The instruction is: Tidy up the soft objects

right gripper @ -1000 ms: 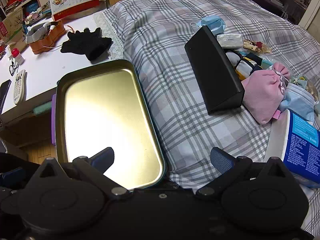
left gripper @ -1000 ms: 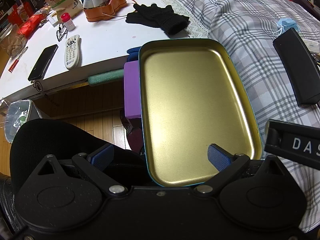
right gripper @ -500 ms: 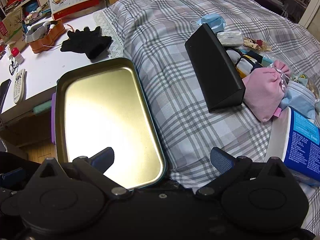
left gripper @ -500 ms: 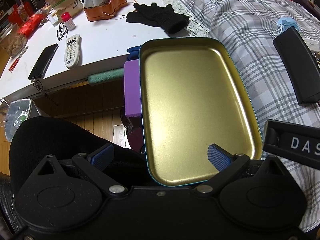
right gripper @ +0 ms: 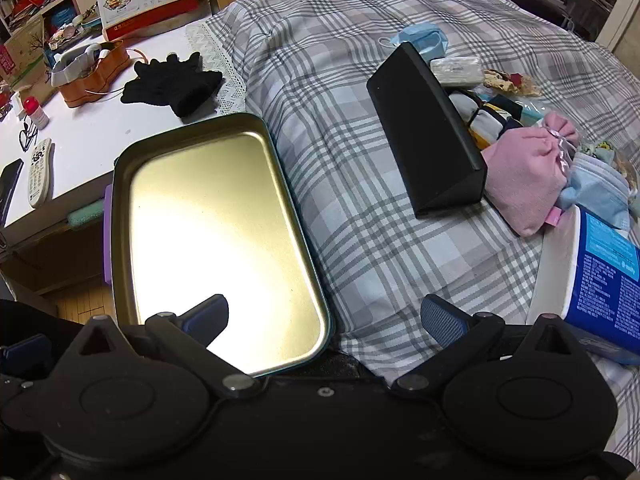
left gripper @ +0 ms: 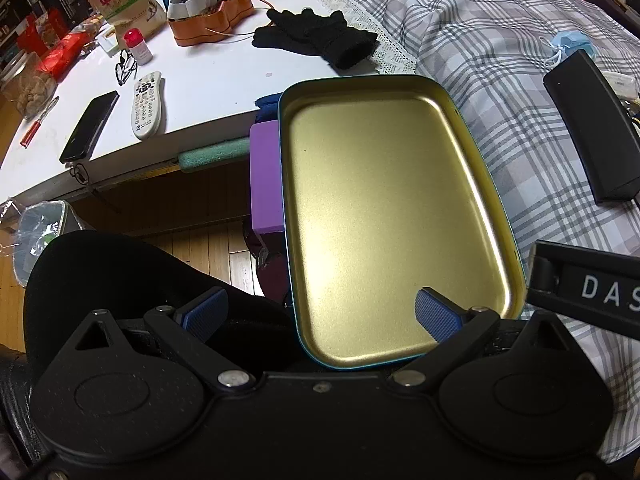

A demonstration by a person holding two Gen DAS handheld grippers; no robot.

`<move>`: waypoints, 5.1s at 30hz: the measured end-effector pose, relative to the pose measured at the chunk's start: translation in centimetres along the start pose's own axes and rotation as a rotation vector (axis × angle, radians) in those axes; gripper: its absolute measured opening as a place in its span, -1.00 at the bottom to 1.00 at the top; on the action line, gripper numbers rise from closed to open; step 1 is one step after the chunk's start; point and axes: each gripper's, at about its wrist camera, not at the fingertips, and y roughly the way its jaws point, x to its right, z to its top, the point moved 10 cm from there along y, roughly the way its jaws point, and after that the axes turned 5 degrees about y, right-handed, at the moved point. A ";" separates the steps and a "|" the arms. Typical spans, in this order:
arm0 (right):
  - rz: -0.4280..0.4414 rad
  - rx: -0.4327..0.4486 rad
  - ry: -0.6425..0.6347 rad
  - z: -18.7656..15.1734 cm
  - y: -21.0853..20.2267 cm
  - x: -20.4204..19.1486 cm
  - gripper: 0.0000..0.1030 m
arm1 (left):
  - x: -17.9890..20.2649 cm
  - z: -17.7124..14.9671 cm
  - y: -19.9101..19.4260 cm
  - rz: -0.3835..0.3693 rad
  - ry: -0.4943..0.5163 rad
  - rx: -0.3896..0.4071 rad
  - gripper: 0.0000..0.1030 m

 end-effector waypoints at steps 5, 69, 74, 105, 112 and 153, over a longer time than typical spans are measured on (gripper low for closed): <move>-0.002 0.010 0.006 -0.3 -0.6 0.4 0.99 | 0.0 -0.4 -0.7 0.003 0.002 0.012 0.89; -0.147 0.233 0.555 10.9 0.3 38.5 0.99 | 23.5 12.2 -8.3 -0.266 0.462 0.238 0.89; -0.153 0.150 0.560 12.9 5.8 38.6 0.99 | 25.1 14.4 -8.0 -0.286 0.492 0.237 0.89; -0.070 0.157 0.716 13.3 8.2 39.3 0.39 | 30.5 11.7 -3.5 -0.348 0.664 0.166 0.89; -0.070 0.176 0.741 12.9 7.3 40.0 0.38 | 32.8 11.2 -2.2 -0.303 0.767 0.210 0.83; -0.127 0.375 0.593 13.0 -3.2 37.8 0.37 | 25.9 12.1 -10.4 -0.413 0.445 0.192 0.09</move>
